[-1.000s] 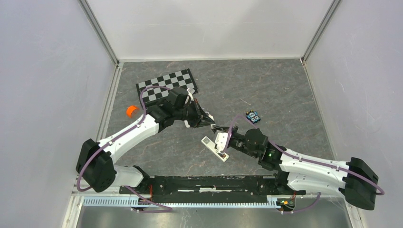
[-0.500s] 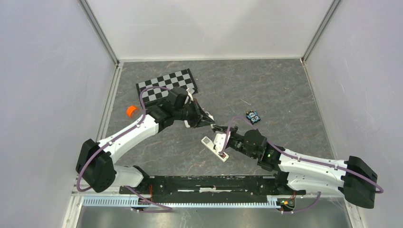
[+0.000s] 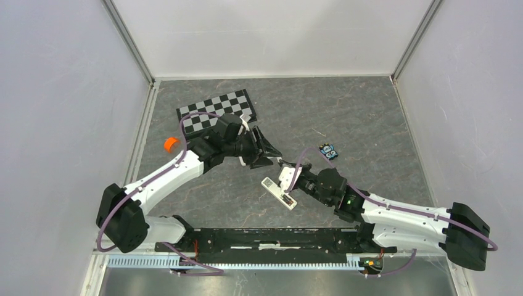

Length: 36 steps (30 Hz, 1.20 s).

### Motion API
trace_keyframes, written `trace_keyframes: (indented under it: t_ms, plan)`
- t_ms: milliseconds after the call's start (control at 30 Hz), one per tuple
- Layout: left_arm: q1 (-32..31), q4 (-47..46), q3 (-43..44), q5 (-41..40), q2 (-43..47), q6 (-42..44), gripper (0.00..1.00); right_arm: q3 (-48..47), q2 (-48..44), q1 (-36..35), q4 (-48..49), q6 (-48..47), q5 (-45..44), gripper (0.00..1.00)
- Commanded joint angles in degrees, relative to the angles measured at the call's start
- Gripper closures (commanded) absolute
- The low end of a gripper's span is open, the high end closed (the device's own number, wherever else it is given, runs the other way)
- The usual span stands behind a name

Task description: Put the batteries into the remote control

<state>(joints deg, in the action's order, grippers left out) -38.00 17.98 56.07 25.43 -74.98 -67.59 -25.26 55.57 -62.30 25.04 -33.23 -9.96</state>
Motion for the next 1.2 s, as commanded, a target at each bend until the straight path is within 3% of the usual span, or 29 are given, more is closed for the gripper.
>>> trace_keyframes:
  t_ms: [0,100,200,400,500,633,800,1167]
  plan:
    - [0.01,-0.37,0.17,-3.54,2.44,2.29,0.34,-2.79,-0.12,-0.06,-1.87,7.90,-6.10,1.00]
    - [0.66,1.47,-0.02,-8.55,3.25,6.58,0.24,-4.47,-0.76,0.12,-7.99,14.92,-8.74,1.00]
    - [2.43,3.35,-2.17,-14.34,4.64,10.74,0.15,-5.48,-1.83,0.64,-14.88,22.00,-5.94,1.00]
    - [6.17,3.36,-8.20,-15.49,6.04,16.58,0.09,-5.51,-2.09,2.20,-19.43,33.88,19.59,1.00]
    - [6.25,4.35,-9.48,-17.72,6.75,18.81,0.09,-5.81,0.03,3.13,-19.54,38.42,24.19,1.00]
    - [6.35,4.81,-10.85,-19.24,7.16,21.08,0.09,-7.50,4.09,4.28,-22.85,41.10,26.21,1.00]
    - [6.36,2.68,-12.42,-14.85,3.83,22.67,0.10,-9.74,9.22,4.47,-28.54,41.99,27.75,1.00]
    - [6.26,-2.92,-14.70,-9.64,-3.59,21.83,0.14,-13.30,15.04,7.79,-38.36,39.17,22.98,1.00]
